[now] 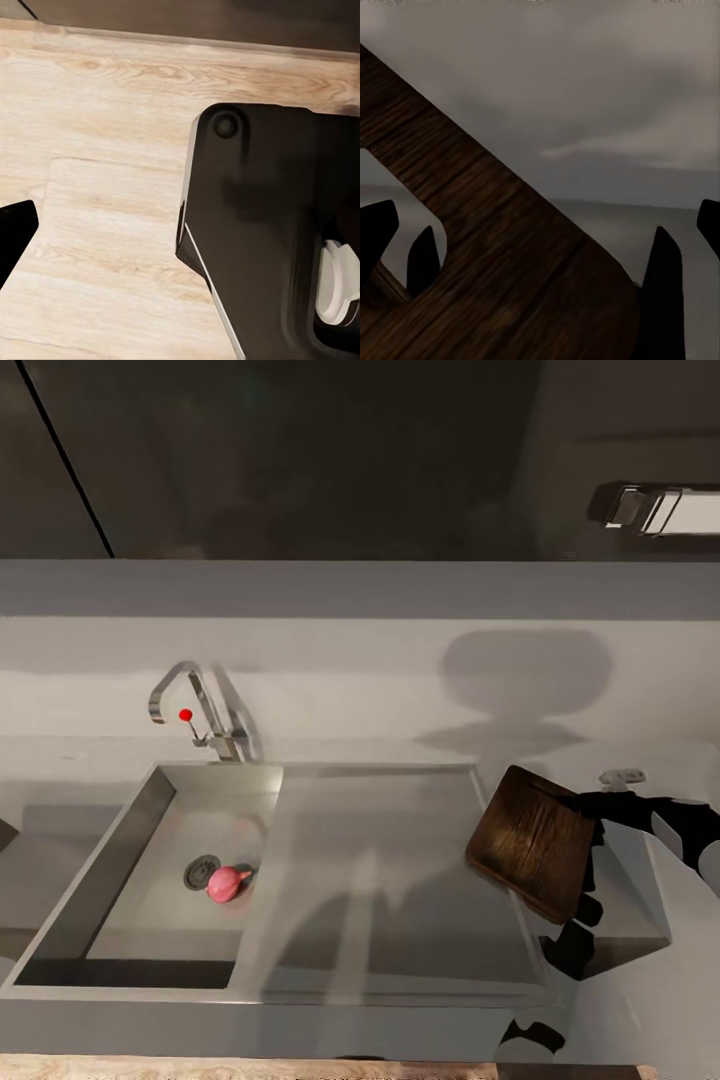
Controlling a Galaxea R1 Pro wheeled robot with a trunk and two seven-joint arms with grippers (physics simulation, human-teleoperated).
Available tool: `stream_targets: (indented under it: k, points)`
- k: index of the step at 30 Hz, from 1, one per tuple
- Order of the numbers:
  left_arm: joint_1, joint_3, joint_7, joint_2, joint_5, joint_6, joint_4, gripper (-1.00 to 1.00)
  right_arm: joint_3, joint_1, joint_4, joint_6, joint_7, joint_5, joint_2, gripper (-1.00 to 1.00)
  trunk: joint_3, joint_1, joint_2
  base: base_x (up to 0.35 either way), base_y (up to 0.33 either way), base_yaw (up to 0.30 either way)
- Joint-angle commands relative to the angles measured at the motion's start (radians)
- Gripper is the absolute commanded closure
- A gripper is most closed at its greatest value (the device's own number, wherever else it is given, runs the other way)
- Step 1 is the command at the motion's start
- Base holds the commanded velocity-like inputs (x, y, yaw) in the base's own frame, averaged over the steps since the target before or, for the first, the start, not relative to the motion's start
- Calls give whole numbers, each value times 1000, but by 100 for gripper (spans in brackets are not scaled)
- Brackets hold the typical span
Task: In the kitchen, take the Vidalia onion out of the sink, dice it on the chopping board with the paring knife, put the diced onion into the bowl on the countertop, then place both the paring knife and the chopping board into the sink.
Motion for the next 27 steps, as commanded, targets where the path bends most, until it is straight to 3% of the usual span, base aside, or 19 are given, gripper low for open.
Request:
stream_targets:
  k: [1,27]
  points:
    - [0,5,1,-1,-3,-1,-2,-100,38,1,9,5,6,17,0,-100,-3,1,-1,0,0,0]
    - [0,5,0,-1,-3,-1,-2,-100,39,1,10,4,2,19,2,-100,-36,1,-1,0,0,0]
